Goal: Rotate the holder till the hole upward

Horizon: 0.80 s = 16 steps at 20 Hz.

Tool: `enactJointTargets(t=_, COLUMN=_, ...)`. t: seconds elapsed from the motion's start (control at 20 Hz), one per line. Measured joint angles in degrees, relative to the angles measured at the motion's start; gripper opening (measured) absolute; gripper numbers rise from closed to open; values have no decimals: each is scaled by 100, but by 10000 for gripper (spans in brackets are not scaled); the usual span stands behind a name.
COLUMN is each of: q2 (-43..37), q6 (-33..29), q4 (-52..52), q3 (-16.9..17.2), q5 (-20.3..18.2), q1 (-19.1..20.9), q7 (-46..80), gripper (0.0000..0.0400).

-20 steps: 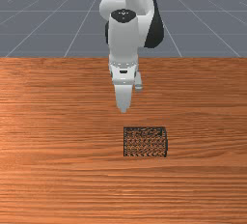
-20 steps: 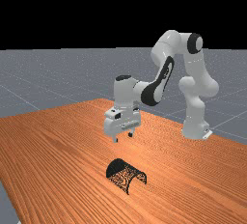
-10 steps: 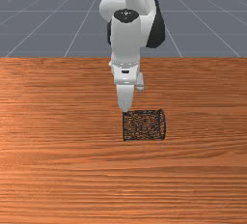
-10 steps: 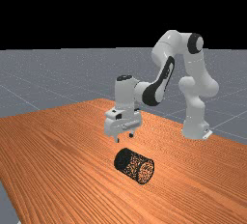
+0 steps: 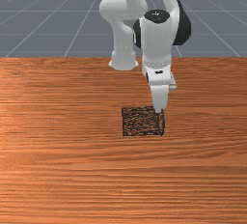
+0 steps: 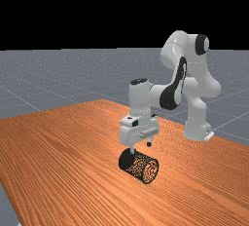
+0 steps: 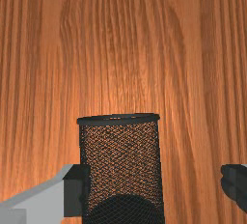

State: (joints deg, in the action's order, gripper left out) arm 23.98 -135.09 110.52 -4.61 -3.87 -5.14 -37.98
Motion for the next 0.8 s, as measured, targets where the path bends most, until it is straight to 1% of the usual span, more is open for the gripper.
enactJointTargets(t=0.1, q2=67, q6=-14, q4=-87, q3=-110, q5=-99, q1=-98, q7=125, gripper=400)
enactJointTargets(t=0.15, q2=103, q6=15, q4=-153, q3=-82, q5=31, q1=-233, q7=329, gripper=400)
enactJointTargets(t=0.2, q2=144, q6=0, q4=-203, q3=-157, q5=-59, q1=-262, q7=354, gripper=400)
enactJointTargets(t=0.25, q2=188, q6=98, q4=-310, q3=24, q5=288, q1=-537, q7=952, gripper=400)
enactJointTargets(t=0.35, q2=247, q6=125, q4=-402, q3=3, q5=308, q1=-655, q7=1128, gripper=400)
enactJointTargets(t=0.4, q2=266, q6=73, q4=-407, q3=-151, q5=122, q1=-566, q7=802, gripper=400)
enactJointTargets(t=0.45, q2=301, q6=148, q4=-487, q3=-34, q5=316, q1=-736, q7=1194, gripper=400)
enactJointTargets(t=0.5, q2=458, q6=493, q4=-748, q3=-100, q5=270, q1=-706, q7=1001, gripper=400)
enactJointTargets(t=0.55, q2=645, q6=696, q4=-959, q3=-119, q5=235, q1=-697, q7=975, gripper=400)
enactJointTargets(t=0.65, q2=980, q6=655, q4=-1117, q3=-128, q5=223, q1=-692, q7=951, gripper=400)
enactJointTargets(t=0.8, q2=1218, q6=66, q4=-907, q3=-100, q5=271, q1=-709, q7=956, gripper=400)
